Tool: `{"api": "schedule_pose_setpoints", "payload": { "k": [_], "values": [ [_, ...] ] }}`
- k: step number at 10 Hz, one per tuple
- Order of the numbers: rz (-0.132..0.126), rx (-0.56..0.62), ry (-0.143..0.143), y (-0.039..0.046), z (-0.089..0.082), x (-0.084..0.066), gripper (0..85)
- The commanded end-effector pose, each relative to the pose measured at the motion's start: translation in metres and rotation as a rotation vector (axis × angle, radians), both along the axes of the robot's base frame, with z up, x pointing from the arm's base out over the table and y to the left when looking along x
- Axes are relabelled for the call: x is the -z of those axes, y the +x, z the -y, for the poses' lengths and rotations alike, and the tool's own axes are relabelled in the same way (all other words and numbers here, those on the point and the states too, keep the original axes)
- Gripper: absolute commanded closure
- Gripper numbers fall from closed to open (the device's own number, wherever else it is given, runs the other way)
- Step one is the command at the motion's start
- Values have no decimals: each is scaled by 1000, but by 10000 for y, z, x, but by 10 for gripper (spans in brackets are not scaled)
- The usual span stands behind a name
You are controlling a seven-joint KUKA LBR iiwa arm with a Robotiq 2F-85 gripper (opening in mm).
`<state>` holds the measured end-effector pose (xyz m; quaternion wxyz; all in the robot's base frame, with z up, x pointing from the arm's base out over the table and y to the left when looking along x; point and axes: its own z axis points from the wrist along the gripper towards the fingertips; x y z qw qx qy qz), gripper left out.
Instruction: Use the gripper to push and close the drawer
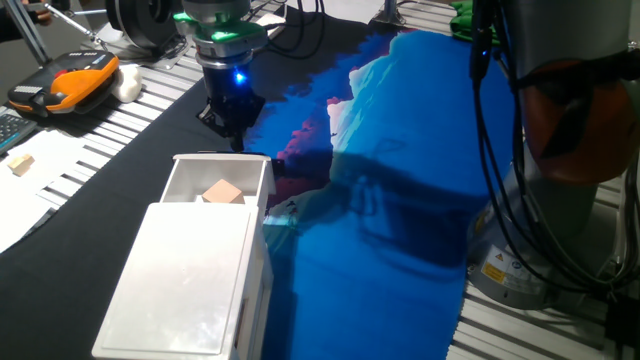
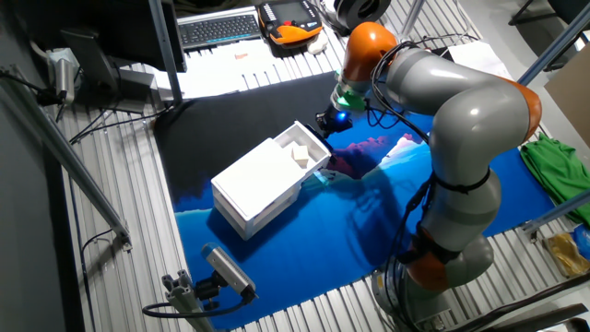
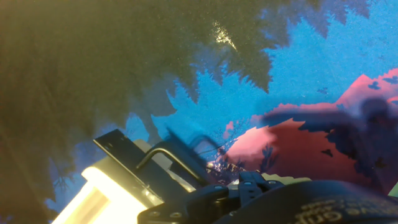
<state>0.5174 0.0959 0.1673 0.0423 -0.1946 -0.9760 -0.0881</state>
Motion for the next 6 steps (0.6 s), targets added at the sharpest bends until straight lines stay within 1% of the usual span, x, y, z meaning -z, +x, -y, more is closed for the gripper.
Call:
{"api": "schedule_pose_setpoints", "payload": {
  "k": [1, 4, 6],
  "values": [
    [0, 0, 0, -3, -4, 2, 850],
    [3, 6, -5, -41, -46, 1, 850],
    [3, 7, -5, -52, -60, -8, 850]
  ]
}}
